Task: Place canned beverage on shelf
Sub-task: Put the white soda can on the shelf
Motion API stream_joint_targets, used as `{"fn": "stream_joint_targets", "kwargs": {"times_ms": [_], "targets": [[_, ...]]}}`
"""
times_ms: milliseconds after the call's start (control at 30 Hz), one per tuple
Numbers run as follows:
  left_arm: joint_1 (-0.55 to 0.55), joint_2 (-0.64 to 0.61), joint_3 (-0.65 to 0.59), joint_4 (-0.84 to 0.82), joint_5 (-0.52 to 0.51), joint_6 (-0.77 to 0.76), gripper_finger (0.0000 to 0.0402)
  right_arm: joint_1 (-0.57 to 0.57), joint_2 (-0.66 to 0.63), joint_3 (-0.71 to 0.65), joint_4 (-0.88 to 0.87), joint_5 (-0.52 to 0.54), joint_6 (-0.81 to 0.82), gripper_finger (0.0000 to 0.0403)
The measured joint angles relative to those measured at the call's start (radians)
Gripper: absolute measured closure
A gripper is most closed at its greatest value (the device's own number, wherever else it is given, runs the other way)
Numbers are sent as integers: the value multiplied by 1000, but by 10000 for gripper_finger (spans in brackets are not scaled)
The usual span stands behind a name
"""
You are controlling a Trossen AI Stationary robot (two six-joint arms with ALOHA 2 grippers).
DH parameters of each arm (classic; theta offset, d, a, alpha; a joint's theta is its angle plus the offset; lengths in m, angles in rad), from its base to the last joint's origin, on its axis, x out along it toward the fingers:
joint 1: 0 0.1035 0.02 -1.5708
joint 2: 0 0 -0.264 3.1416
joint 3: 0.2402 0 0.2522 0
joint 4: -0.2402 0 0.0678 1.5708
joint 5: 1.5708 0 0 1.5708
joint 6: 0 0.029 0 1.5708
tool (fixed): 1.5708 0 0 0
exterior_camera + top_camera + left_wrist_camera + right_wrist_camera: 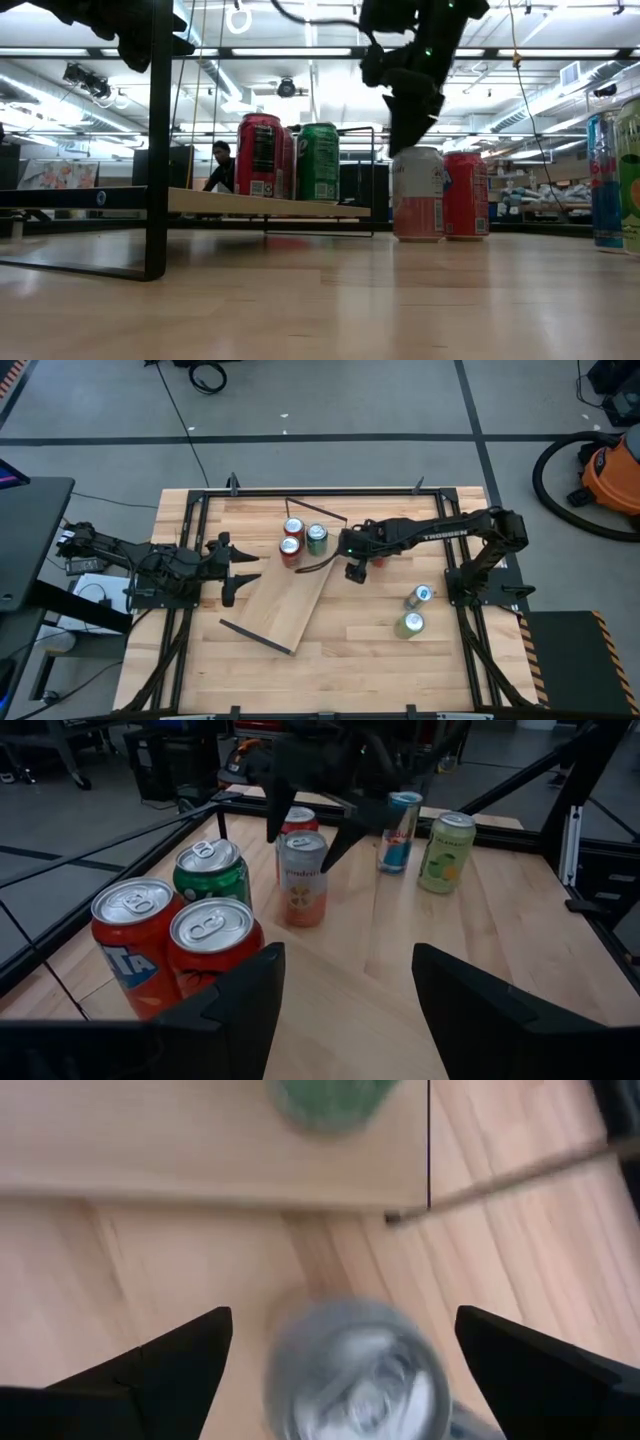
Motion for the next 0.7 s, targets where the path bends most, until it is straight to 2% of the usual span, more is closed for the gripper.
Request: {"fn": "stream_joint_targets", "kwargs": {"times_ms": [267, 567, 700], "targets": [[0, 0, 0, -2, 0, 2, 170, -16, 0, -81, 10, -49, 13, 10], [0, 0, 0, -2, 0, 2, 170, -16, 0, -122, 82, -83, 34, 85], [0, 0, 0, -1, 0, 2, 170, -9, 1, -92, 50, -123, 63, 90]]}}
